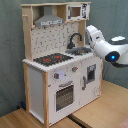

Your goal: Play with the kitchen

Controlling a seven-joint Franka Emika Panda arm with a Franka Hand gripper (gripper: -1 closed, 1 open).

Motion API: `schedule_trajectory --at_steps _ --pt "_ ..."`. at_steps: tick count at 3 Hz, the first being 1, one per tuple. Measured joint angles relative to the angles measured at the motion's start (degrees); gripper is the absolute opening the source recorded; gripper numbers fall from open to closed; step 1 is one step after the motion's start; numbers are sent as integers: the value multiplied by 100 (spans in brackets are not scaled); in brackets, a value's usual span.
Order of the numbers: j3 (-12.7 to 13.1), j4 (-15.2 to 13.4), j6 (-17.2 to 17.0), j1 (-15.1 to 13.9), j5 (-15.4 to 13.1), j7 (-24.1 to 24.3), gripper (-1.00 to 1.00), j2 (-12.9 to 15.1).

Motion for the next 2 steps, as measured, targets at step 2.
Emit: schedule_trajectory --at_steps 2 --pt "13 427 -51 -601 1026 -2 100 139"
